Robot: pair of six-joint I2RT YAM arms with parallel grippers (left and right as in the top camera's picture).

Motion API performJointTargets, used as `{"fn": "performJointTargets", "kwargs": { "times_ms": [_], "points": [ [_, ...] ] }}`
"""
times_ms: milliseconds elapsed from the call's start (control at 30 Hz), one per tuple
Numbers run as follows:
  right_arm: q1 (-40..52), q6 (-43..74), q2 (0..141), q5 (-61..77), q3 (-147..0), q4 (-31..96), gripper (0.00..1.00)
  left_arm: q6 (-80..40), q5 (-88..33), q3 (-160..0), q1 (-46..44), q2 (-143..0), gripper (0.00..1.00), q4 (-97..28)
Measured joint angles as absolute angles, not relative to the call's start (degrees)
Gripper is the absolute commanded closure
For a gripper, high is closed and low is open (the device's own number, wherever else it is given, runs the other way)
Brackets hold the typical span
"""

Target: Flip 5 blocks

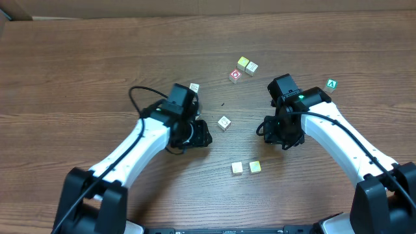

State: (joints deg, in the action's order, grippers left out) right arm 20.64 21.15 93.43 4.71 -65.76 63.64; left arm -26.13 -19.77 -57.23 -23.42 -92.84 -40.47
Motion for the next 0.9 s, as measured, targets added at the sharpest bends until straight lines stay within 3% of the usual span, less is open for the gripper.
{"fn": "performJointTargets", "kwargs": {
  "times_ms": [33, 67, 100, 533, 900],
  "points": [
    [20.6, 21.2, 93.4, 4.7, -65.8, 63.7, 0.59, -27.0, -19.8, -57.2, -24.2, -93.8, 0.76, -40.2],
    [20.6, 21.2, 93.4, 4.7, -65.8, 63.7, 0.6, -27.5, -20.0, -57.2, -24.8, -94.7, 0.9, -40.2],
    [20.6, 21.2, 93.4, 4.7, -65.8, 63.7, 0.6, -28.2, -20.3, -57.2, -25.6, -95.8, 0.96, -40.3],
    [20.6, 22.5, 93.4, 4.7, -65.3, 67.0, 0.66, -30.3, -23.0, -57.2, -35.9, -104.4, 0.96, -41.9],
    [20.6, 23.6, 93.4, 4.8, -58.1, 63.6, 0.66, -32.4, -24.2, -57.2, -37.5, -104.4, 0.96, -40.6]
  ]
}}
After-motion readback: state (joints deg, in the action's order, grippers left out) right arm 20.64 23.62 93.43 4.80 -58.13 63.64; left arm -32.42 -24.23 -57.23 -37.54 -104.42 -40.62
